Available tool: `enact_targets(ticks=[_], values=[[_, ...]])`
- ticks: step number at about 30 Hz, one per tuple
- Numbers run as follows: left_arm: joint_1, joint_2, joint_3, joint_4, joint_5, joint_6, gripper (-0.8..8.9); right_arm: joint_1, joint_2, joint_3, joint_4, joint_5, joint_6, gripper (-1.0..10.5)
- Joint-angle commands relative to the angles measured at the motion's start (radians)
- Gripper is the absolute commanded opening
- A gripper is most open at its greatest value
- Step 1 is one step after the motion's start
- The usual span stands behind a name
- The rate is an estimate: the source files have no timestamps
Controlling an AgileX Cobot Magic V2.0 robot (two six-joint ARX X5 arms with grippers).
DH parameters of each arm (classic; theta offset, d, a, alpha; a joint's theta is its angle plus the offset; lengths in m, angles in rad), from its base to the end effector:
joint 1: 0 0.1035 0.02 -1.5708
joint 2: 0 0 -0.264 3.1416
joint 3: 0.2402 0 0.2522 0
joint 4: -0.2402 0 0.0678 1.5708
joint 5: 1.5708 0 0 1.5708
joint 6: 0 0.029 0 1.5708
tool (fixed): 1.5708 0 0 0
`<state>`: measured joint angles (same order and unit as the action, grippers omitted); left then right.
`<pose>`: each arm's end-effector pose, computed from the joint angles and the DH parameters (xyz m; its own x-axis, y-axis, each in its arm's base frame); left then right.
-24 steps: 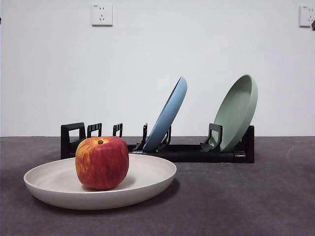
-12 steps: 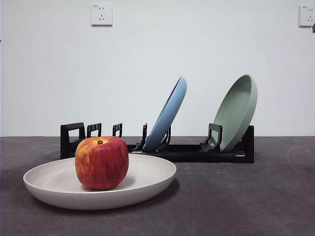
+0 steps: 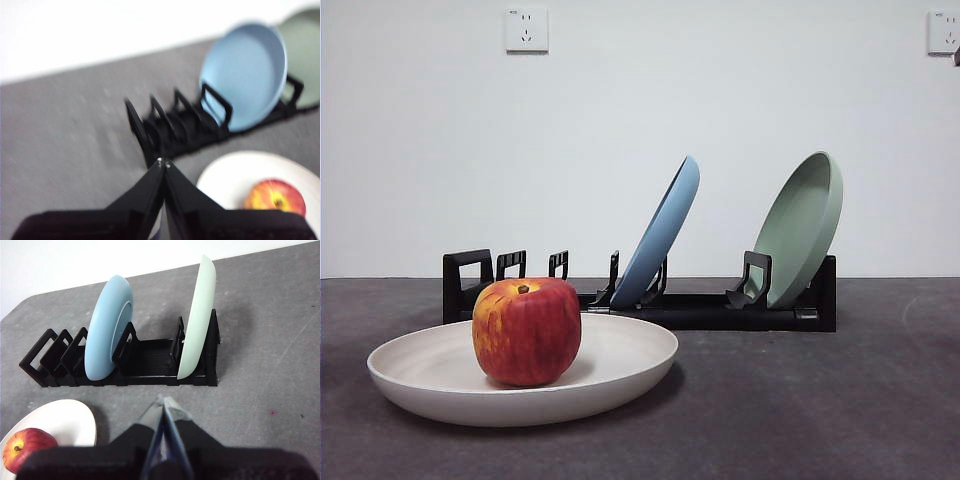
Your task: Take the yellow plate from the plate rack,put the plate on the table,take the apple from the table,put the apple in the plate
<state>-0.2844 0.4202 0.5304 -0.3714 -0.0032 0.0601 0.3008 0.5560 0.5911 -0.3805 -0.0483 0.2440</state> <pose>0.1050 -0.0306 0.2728 0.9282 -0.2680 -0.2582 0.2920 0.9546 0.0589 0.1233 0.0397 0.2786 0.8833 0.3246 -0.3382 -0.2512 0.9369 0.2432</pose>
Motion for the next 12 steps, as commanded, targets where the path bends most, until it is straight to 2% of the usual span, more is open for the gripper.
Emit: enact_targets(ticks=[1, 4, 9, 12], values=[[0.039, -0.058, -0.020, 0.036, 0.013, 0.028, -0.02, 0.001, 0.000, -0.005, 0.005, 0.003, 0.009, 0.0], [0.101, -0.115, -0.084, 0.111, 0.014, 0.034, -0.02, 0.001, 0.000, -0.005, 0.005, 0.002, 0.009, 0.0], [0.196, -0.212, -0.235, 0.194, 0.109, 0.033, -0.02, 0.001, 0.000, -0.005, 0.005, 0.003, 0.009, 0.0], [0.225, -0.258, -0.323, 0.240, 0.116, 0.025, -0.02, 0.001, 0.000, -0.005, 0.005, 0.002, 0.009, 0.0]])
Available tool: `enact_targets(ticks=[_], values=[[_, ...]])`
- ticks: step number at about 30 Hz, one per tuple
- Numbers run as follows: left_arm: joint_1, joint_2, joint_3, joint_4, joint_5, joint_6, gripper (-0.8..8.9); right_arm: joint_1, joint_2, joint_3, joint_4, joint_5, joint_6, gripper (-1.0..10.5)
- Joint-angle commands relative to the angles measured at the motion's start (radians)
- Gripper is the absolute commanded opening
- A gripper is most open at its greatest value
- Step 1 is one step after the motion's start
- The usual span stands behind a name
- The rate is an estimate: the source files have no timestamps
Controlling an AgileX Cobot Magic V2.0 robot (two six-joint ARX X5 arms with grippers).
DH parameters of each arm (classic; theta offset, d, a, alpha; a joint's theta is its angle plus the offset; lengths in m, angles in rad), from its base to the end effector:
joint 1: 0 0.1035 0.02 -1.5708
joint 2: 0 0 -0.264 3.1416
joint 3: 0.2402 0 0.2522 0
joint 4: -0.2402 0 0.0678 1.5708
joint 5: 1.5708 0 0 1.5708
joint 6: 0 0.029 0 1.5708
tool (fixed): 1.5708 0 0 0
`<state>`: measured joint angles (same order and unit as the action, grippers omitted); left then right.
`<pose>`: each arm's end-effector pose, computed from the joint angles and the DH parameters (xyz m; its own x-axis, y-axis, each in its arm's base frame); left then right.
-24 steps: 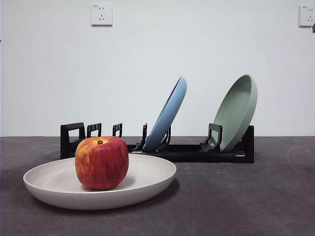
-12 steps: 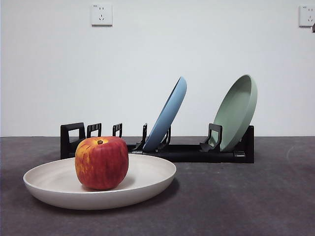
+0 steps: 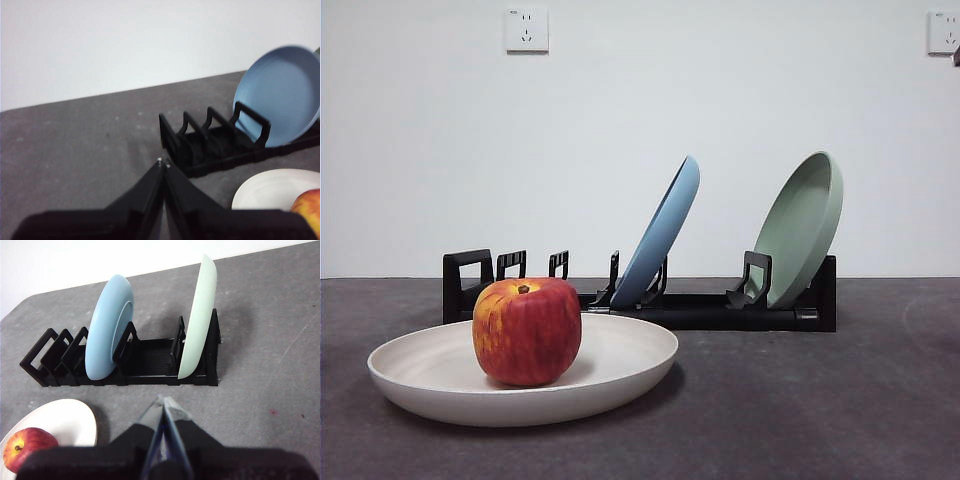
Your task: Take the yellow plate from the plate rack,put the plate on the table,take the apple from the table,put the apple in the plate
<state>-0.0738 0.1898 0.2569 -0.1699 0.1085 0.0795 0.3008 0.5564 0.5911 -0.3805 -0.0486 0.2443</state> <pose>0.0967 -0.0103 0.2197 0.9782 -0.1809 -0.1020 0.1883 0.9798 0.0679 0.1234 0.0397 0.2786 0.8831 0.3248 -0.3385 -0.2512 0.9368 0.2435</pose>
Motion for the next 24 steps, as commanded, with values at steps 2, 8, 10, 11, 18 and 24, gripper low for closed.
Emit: enact_targets(ticks=[2, 8, 10, 11, 18, 24], values=[[0.025, -0.057, -0.099, 0.056, -0.003, -0.002, -0.02, 0.001, 0.000, -0.005, 0.005, 0.003, 0.009, 0.0], [0.037, -0.134, -0.207, 0.085, -0.005, -0.005, -0.02, 0.001, 0.000, -0.005, 0.005, 0.003, 0.009, 0.0], [0.037, -0.156, -0.232, 0.087, -0.005, -0.007, -0.02, 0.001, 0.000, -0.005, 0.005, 0.003, 0.009, 0.0], [0.037, -0.164, -0.241, 0.084, -0.006, -0.008, -0.02, 0.001, 0.000, -0.005, 0.005, 0.003, 0.009, 0.0], [0.037, -0.188, -0.253, 0.006, -0.039, -0.008, -0.02, 0.001, 0.000, -0.005, 0.005, 0.003, 0.009, 0.0], [0.037, -0.188, -0.253, -0.016, -0.107, -0.008, -0.02, 0.001, 0.000, -0.005, 0.005, 0.003, 0.009, 0.0]])
